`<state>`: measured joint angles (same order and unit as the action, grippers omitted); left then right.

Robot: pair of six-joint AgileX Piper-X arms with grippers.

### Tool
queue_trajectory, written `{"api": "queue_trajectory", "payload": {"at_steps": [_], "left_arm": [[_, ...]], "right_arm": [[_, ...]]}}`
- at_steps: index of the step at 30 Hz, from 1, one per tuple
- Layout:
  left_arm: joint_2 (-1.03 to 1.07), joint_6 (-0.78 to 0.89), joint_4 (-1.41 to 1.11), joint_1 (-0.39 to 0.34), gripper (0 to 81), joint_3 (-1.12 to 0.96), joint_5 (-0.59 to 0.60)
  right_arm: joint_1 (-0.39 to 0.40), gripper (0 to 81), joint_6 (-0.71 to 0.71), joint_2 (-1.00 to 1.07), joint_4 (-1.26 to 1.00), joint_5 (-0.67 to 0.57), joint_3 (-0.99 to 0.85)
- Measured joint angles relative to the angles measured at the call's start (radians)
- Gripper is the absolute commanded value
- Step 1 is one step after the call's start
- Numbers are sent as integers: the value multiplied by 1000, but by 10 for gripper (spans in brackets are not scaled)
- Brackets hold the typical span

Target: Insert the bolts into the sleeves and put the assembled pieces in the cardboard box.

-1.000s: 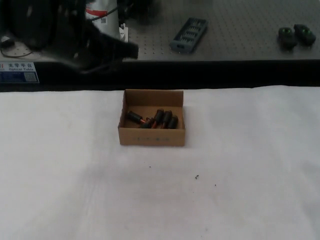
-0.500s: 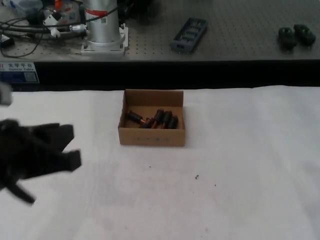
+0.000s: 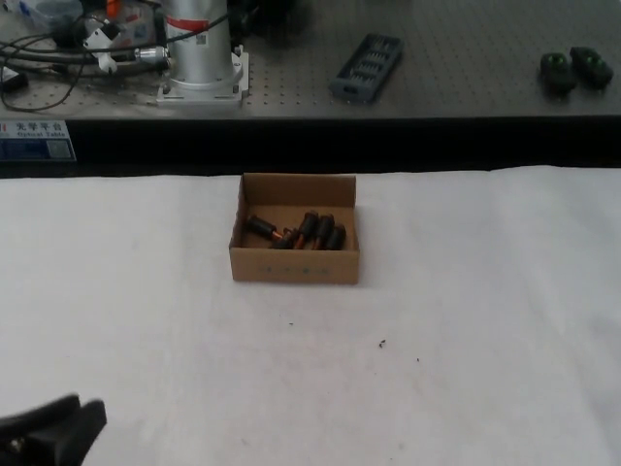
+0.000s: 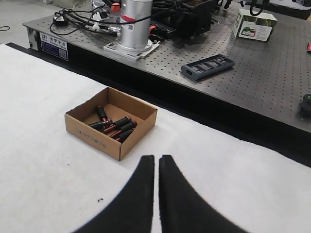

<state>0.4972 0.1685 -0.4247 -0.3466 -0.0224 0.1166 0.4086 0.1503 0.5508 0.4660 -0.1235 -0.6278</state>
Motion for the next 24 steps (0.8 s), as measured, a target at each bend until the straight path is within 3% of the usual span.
{"api": "queue_trajectory", "payload": {"at_steps": [6,10,14,21,24], "left_arm": [[-32,4,117,0,170,33,0],[-87,5,247,18,170,33,0],[-165,5,351,104,170,33,0],[-315,5,385,264,170,33,0],[-378,5,390,309,170,33,0]], "right_arm": [[-36,37,0,-47,-31,0,31],[-184,37,-4,-202,-245,0,261],[-273,37,-7,-288,-280,0,388],[-355,37,-7,-367,-294,0,593],[-370,37,-7,-386,-180,0,635]]}}
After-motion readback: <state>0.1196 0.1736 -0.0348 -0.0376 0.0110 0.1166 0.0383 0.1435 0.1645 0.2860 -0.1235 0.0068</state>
